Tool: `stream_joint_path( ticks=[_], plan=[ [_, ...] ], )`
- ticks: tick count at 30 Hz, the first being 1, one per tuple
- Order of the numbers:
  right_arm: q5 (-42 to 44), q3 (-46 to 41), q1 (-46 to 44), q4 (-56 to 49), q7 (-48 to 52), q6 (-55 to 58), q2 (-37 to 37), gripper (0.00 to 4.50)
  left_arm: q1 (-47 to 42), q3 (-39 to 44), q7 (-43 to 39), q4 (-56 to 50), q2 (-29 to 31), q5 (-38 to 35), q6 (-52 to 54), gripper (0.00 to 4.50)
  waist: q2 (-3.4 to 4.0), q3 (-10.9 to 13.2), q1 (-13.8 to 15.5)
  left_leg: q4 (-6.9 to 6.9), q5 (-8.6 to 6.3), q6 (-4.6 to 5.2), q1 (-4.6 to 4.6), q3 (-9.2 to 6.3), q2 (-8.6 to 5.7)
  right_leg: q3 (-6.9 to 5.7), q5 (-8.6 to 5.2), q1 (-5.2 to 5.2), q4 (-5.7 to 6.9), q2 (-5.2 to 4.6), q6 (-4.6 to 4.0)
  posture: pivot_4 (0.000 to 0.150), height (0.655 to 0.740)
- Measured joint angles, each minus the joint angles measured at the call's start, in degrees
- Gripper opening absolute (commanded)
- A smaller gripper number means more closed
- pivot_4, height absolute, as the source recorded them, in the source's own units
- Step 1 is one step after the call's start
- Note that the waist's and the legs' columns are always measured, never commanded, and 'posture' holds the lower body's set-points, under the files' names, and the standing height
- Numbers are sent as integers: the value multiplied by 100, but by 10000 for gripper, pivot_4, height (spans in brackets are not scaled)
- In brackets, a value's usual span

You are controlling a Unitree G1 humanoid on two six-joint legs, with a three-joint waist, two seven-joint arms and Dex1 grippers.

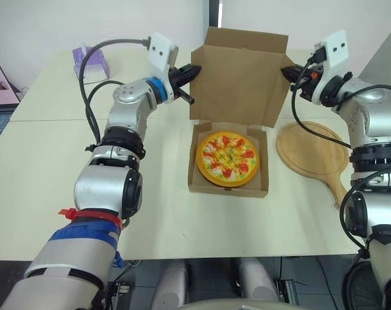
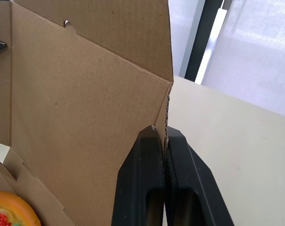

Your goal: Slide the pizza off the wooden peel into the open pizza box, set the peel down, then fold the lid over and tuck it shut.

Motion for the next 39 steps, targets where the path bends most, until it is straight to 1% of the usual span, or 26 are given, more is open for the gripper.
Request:
stream_joint_path(
  ticks=[2, 4, 6, 7, 8, 9, 13, 17, 22, 29, 39],
  plan=[
    [47, -67, 240, -442, -85, 139, 1, 770, 200, 23, -17, -391, -13, -90, 208, 0, 0, 0, 0, 0, 1, -2, -11, -3, 0, -1, 0, -8, 5, -2, 0, 1500, 7400],
    [105, -122, 547, -987, -252, 283, 41, 770, 538, 72, -5, -1026, -38, -213, 567, 0, 1, -1, -3, 1, 1, -3, -22, -3, 1, 0, 0, -16, 4, -3, 0, 1500, 7400],
    [175, -205, 853, -1556, -512, 459, 182, 770, 948, 106, 56, -1769, -47, -366, 979, 0, 3, -2, -12, 8, 3, -7, -43, -5, 2, 4, 1, -42, 13, -4, -1, 1500, 7400],
    [213, -247, 1014, -1882, -670, 596, 260, 770, 1184, 120, 140, -2252, -54, -450, 1265, 0, 3, -2, -11, 13, 5, -10, -68, -7, 2, 8, 2, -74, 22, -5, -3, 1500, 7400],
    [240, -295, 1137, -2169, -812, 756, 338, 770, 1382, 127, 215, -2646, -58, -540, 1522, 0, 3, -2, -10, 28, 6, -12, -86, -9, 2, 11, 3, -97, 61, -6, -4, 1500, 7400],
    [282, -335, 1259, -2437, -946, 924, 411, 770, 1569, 138, 308, -3030, -63, -606, 1791, 0, 3, -2, -9, 38, 6, -12, -87, -10, 1, 10, 3, -102, 82, -8, -4, 1500, 7400],
    [448, -451, 1493, -3273, -1395, 1544, 582, 770, 2000, 186, 694, -4258, -63, -820, 2715, 0, 3, -2, -2, 73, -3, 5, -85, -10, -2, 12, 3, -98, 90, -7, -4, 1500, 7400],
    [529, -496, 1739, -3826, -1667, 1960, 699, 770, 2323, 244, 1039, -5132, -73, -1055, 3409, 0, 3, -2, 2, 81, 0, 1, -77, -2, -2, 10, 3, -83, 91, -4, -4, 1500, 7400],
    [686, -571, 1835, -4178, -1808, 2337, 710, 770, 2583, 296, 1381, -5767, -152, -1247, 3870, 0, 3, -2, 5, 85, 0, 1, -75, -2, 0, 8, 4, -81, 94, -2, -6, 1500, 7400],
    [917, -665, 1976, -4653, -1946, 2830, 819, 770, 3174, 387, 1761, -6504, -429, -1404, 3930, 0, 5, -3, 5, 84, -1, 1, -75, -3, 2, 8, 6, -82, 95, -2, -9, 1500, 7400],
    [1397, -876, 2075, -5245, -2267, 3599, 1125, 770, 3700, 409, 1778, -6800, -437, -1474, 3609, 0, 7, -6, 0, 84, -1, 2, -69, 2, 4, 9, 6, -78, 93, 1, -10, 1500, 7400]
  ],
)
